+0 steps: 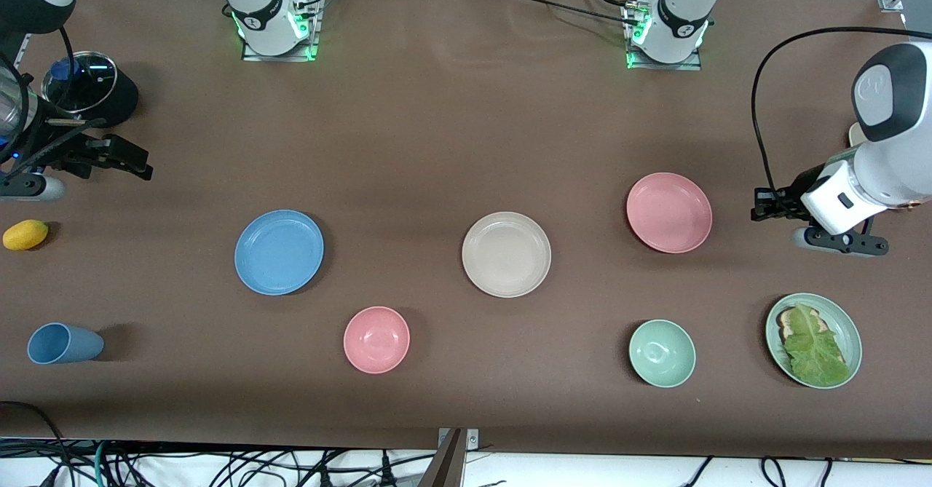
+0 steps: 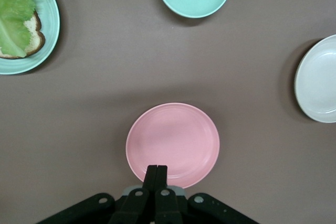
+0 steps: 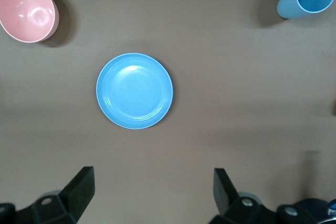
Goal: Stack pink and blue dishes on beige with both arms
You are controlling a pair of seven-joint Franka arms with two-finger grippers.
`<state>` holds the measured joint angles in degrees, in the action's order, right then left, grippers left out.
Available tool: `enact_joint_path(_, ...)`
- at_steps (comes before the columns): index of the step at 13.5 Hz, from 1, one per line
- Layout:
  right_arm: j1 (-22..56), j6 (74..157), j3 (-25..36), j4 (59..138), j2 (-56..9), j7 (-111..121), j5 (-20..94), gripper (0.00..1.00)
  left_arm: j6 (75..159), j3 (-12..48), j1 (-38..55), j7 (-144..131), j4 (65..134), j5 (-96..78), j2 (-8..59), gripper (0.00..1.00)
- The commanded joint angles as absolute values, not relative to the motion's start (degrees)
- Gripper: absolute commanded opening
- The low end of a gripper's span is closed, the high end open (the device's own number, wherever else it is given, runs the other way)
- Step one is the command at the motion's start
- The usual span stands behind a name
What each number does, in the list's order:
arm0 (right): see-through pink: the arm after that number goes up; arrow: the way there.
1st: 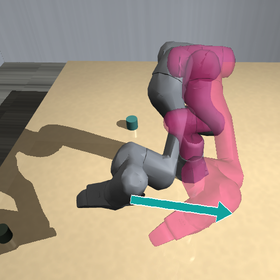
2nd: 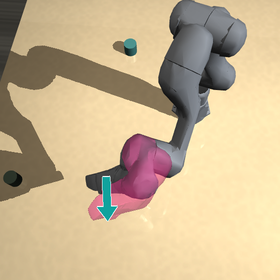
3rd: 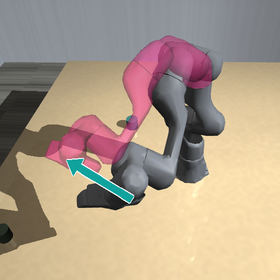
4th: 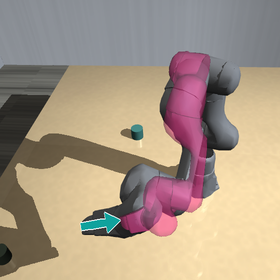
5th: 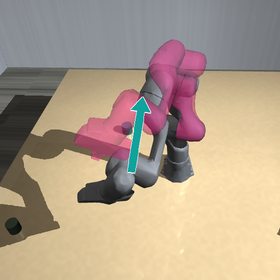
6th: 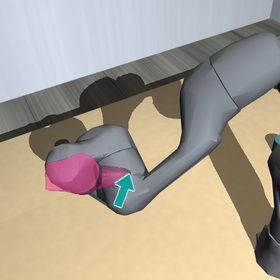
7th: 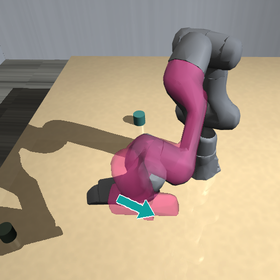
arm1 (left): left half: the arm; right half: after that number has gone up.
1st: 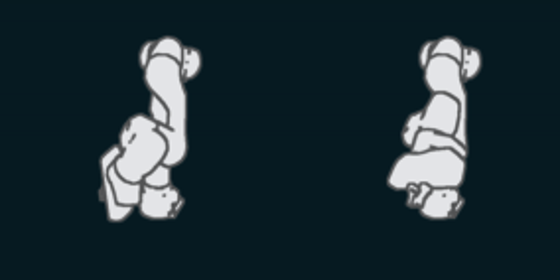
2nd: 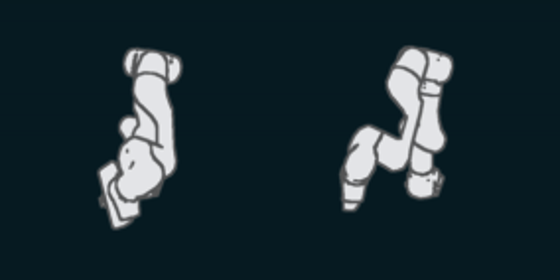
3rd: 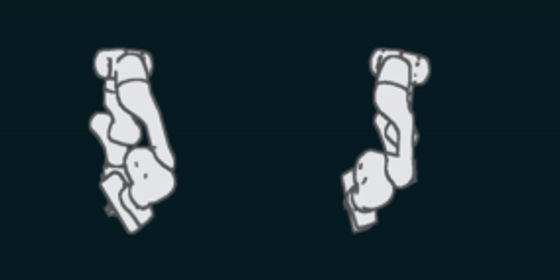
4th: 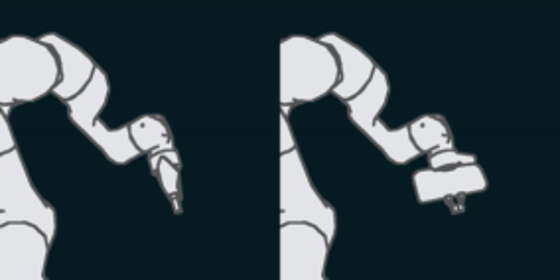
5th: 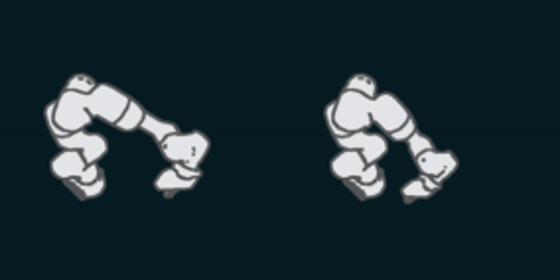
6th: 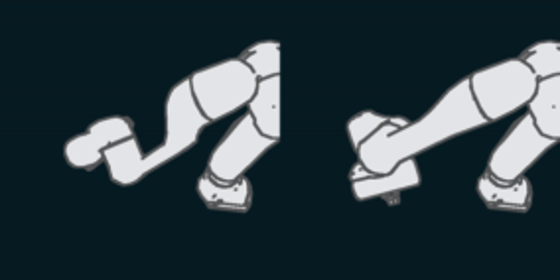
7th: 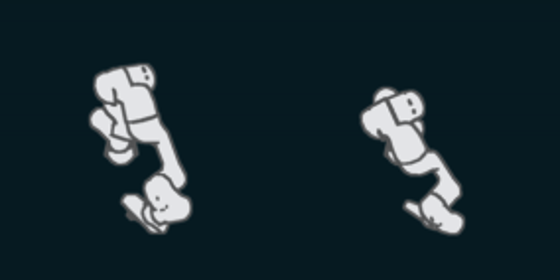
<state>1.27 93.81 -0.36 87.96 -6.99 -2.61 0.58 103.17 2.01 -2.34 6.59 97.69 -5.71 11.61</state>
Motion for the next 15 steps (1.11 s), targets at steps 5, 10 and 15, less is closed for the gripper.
enact_joint_path(5, 0.97, 93.60, -0.53, 88.68, -6.06, -2.99, 0.00, 1.00, 98.44, 7.29, -2.55, -2.37, 93.34, -0.26, 7.92, 0.00)
enact_joint_path(10, 0.97, 93.60, -0.62, 88.68, -6.06, -3.16, 0.00, 1.00, 97.38, 9.75, -2.55, -6.32, 93.25, -0.35, 5.89, 0.43)
enact_joint_path(15, 0.97, 93.69, -0.62, 88.77, -6.06, -3.16, 0.00, 1.00, 97.38, 11.24, -2.64, -7.38, 93.08, -0.26, 4.57, 1.00)
